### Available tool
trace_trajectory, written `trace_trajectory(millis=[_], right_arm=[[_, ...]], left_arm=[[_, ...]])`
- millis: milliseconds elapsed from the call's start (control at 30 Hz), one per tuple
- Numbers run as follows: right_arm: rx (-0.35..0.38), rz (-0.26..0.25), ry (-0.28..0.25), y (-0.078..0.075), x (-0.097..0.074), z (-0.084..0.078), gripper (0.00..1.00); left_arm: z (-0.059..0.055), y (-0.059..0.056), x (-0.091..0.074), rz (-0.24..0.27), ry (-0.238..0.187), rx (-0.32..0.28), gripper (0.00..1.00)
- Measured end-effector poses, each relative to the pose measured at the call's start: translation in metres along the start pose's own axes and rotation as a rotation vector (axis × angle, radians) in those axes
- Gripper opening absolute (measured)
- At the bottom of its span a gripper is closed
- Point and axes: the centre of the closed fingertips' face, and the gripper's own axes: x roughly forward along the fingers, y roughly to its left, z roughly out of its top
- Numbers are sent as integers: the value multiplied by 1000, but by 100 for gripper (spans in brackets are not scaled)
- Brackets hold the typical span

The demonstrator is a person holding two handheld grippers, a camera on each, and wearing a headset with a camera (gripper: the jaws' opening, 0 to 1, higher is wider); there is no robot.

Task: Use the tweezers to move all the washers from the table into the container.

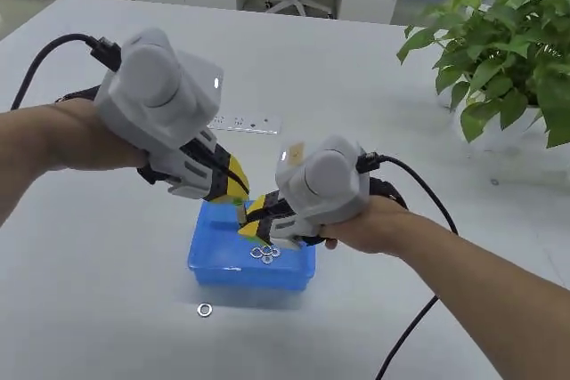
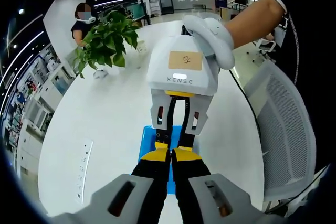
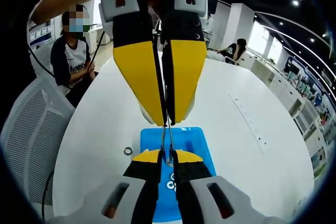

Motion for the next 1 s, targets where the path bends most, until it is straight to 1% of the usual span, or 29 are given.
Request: trace_trajectory(millis=[267,533,833,1000], right_arm=[[12,17,8,-6,9,-14,10],[19,42,16,-7,19,-26,10],[25,71,23,-6,32,-36,10],[25,79,27,-5,35,-40,10]], left_arm=[[-12,8,14,-9,9,-11,5],[-22,11,25,-19,11,-29,5],[-33,11,36,-30,20,-48,5],[-38,11,40,-35,22,-59,5]])
